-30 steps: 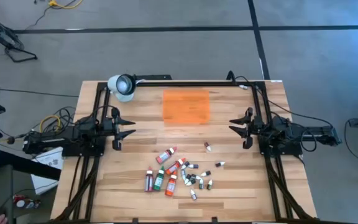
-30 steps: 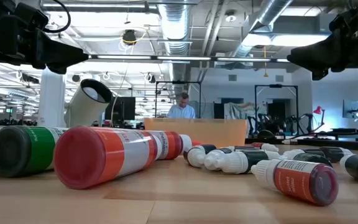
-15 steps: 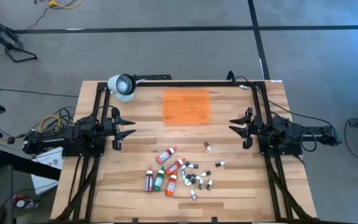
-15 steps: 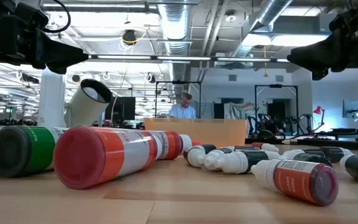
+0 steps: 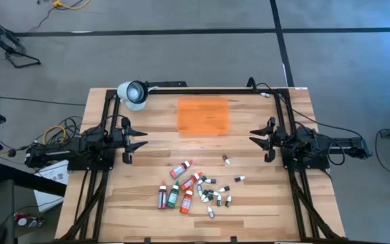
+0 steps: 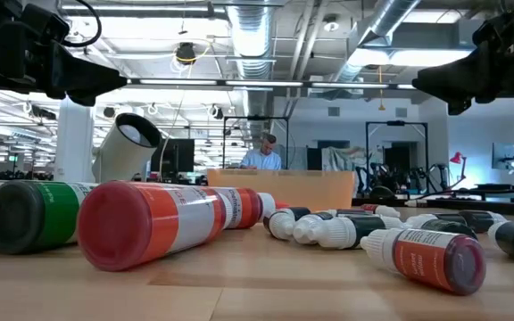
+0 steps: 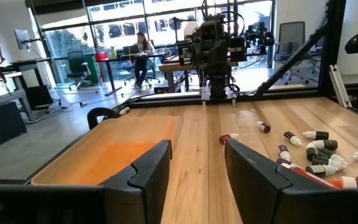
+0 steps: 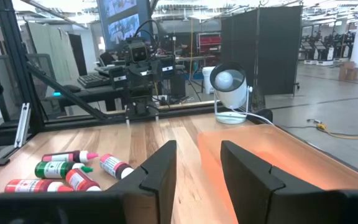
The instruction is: Pick & Place food coloring
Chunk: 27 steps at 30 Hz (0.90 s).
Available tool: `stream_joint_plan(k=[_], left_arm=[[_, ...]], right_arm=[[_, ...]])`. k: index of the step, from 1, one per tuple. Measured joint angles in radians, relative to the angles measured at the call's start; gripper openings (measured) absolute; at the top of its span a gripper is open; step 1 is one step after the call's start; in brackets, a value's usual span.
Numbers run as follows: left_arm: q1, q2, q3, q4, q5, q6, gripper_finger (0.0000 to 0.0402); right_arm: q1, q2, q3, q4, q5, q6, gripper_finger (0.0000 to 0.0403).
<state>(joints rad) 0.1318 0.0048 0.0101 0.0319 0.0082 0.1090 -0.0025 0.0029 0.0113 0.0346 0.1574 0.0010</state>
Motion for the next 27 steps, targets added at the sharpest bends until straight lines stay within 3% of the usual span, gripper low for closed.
stream_joint_plan(k=[27], left_arm=[[0.0, 0.0, 0.0, 0.044, 0.0, -0.03, 0.0148]], right_arm=[[0.0, 0.0, 0.0, 0.0, 0.0, 0.0, 0.0118]])
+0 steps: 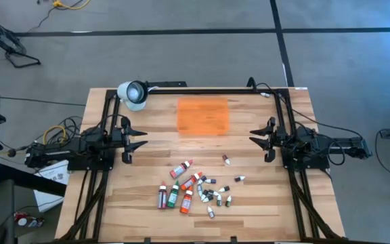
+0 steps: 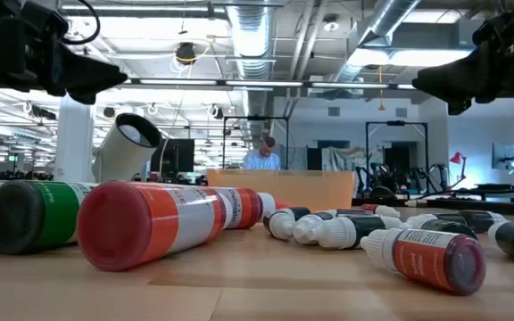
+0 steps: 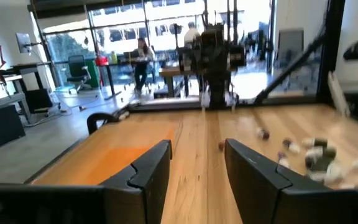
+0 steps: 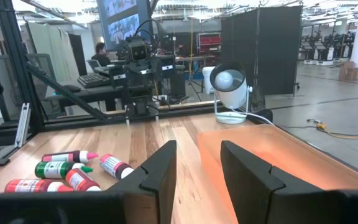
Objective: Pick & Place food coloring
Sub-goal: Put the large pink food coloring bottle into the orange bin
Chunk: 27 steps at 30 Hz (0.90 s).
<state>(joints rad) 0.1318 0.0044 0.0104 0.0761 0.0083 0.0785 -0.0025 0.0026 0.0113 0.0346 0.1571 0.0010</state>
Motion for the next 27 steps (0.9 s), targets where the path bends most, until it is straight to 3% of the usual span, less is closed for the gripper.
stream_joint_plan(k=[8, 14, 22, 27], left_arm=[[0.0, 0.0, 0.0, 0.001, 0.014, -0.255, 0.0148], [0.0, 0.0, 0.0, 0.008, -0.006, -0.256, 0.0148], [0.0, 0.0, 0.0, 0.009, -0.022, -0.343, 0.0148], [0.0, 0.0, 0.0, 0.009, -0.044, -0.44, 0.0148]], right_arm=[[0.0, 0.0, 0.0, 0.002, 0.001, 0.0, 0.0118], [0.0, 0.0, 0.0, 0.006, 0.001, 0.011, 0.0118], [0.0, 0.0, 0.0, 0.021, 0.002, 0.248, 0.0118], [0.0, 0.0, 0.0, 0.022, 0.001, 0.29, 0.0118]])
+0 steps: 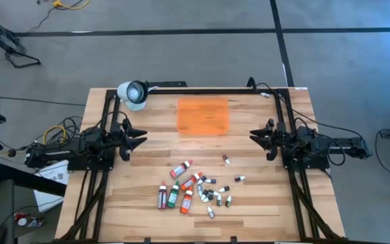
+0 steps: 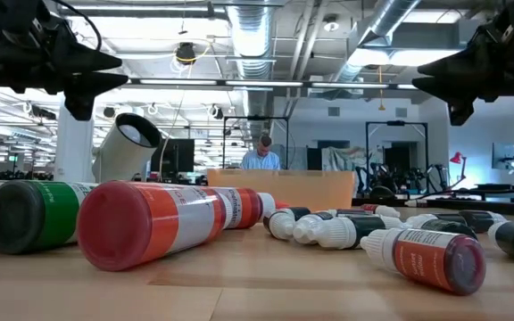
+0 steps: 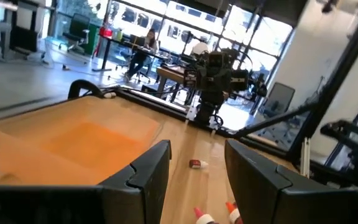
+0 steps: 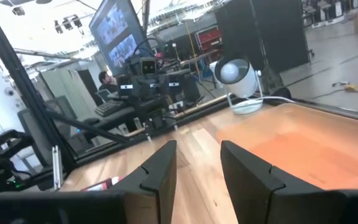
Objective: Pick & Place food coloring
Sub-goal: Put the large pink food coloring bottle into the orange bin
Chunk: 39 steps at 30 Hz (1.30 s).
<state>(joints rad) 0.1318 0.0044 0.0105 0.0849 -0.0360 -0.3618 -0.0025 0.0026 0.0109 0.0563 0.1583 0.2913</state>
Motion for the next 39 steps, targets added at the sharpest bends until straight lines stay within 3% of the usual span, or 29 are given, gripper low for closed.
stream_joint_plan(k=[5, 18, 25, 39], left_arm=[[0.0, 0.001, 0.0, -0.042, 0.002, -0.099, 0.0148], [0.0, 0.001, 0.0, -0.05, 0.031, -0.124, 0.0148], [0.0, 0.001, 0.0, -0.05, 0.023, -0.242, 0.0148], [0.0, 0.0, 0.0, -0.029, -0.134, -0.113, 0.0148]], right_arm=[[0.0, 0.0, 0.0, 0.0, 0.0, 0.0, 0.0118], [0.003, 0.0, 0.0, 0.033, 0.021, -0.001, 0.0118], [0.033, 0.0, 0.0, 0.024, 0.008, 0.023, 0.0118], [0.066, 0.0, 0.0, -0.007, -0.002, -0.037, 0.0118]])
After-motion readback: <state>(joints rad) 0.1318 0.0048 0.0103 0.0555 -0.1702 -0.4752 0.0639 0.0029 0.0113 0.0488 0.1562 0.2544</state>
